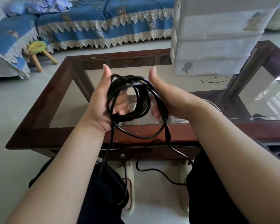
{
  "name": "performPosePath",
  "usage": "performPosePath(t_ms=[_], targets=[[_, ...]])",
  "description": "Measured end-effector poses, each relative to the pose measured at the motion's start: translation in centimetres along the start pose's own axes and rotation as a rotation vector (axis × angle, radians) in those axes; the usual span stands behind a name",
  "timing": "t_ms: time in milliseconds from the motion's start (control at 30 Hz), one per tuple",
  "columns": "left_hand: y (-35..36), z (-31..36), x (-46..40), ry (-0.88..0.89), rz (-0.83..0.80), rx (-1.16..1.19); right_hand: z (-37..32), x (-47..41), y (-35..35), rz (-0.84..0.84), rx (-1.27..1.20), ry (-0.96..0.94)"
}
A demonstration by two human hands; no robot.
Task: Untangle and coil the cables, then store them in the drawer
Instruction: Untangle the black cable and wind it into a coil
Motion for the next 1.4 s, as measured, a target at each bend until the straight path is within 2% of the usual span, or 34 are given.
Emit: performPosePath(t_ms=[100,200,233,333,400,533,633,733,867,967,1033,1133,1300,1400], targets=[[-0.7,0.9,-0.5,-0.082,-0.303,0.367,1.0,-0.6,1.2,-0.084,-0.032,-0.014],[-1.4,1.0,-0.9,-0.087,-0.303,0.401,1.8,-1.0,2.3,-0.084,-0.235,-0.073],[-1.4,0.9,-0.8,-0.088,-0.255,0.389,2.2,-1.1,2.4,-0.092,-0.282,-0.100],[-0.9,0.9,-0.7,-0.032,0.082,0.137,2.7,-1.4,2.4,-0.133,-0.350,-0.149],[-0.3,0.9,-0.8,0.009,0.234,0.056,2.6,-1.3,2.5,-0.147,-0.380,-0.161],[0.3,0.4,-0.5,0.002,0.302,-0.016,2.3,-1.3,3.0,-0.140,-0.444,-0.086],[-0.3,-0.1,0.0,0.078,0.424,-0.431,2.2,-1.1,2.4,-0.040,-0.530,0.092],[-0.3,0.1,0.8,0.167,0.513,-0.788,2.1,-0.8,1.4,0.038,-0.290,0.089],[0.5,0.1,1.1,0.205,0.610,-1.070,1.7,0.1,1.4,0.214,0.067,-0.210],[0.4,0.1,1.2,0.210,0.596,-1.021,2.2,0.4,1.9,0.376,0.108,-0.374],[0.2,0.0,1.2,0.204,0.607,-1.023,2.3,1.0,2.0,0.482,-0.027,-0.477],[0.1,0.2,1.3,0.174,0.718,-1.057,2.0,2.6,1.5,0.550,-0.246,-0.573],[-1.0,0.2,1.0,0.149,0.767,-1.015,3.1,4.5,2.3,0.528,-0.438,-0.596],[-2.0,0.8,1.0,0.153,0.859,-0.902,3.7,5.8,1.3,0.690,-0.584,-0.563]])
Point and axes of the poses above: each hand's wrist, its own x-axis away from the middle knuckle, its own y-axis out of the palm, z = x × y, the point moved 1 cm from there along -x, towards the middle knuckle
